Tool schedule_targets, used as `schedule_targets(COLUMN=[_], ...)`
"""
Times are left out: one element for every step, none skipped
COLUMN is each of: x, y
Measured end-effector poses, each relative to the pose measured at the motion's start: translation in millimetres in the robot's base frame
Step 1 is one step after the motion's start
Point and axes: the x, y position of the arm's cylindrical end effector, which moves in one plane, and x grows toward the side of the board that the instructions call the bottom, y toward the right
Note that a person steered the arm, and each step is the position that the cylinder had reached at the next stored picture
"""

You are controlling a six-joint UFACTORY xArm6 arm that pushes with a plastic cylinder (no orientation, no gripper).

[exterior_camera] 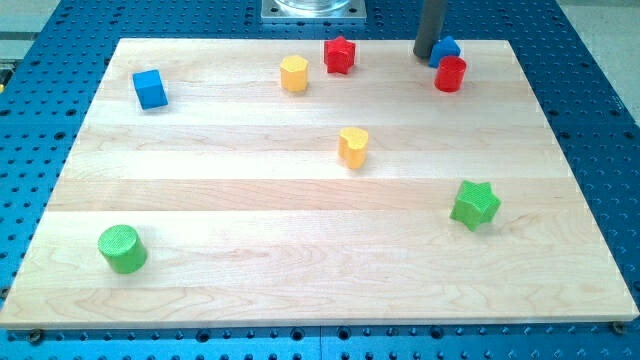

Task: Push the red circle into the red star

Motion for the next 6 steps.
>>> schedule_targets(x=[41, 88, 116, 87, 55, 54], y=[-32, -27, 34, 109, 101, 39])
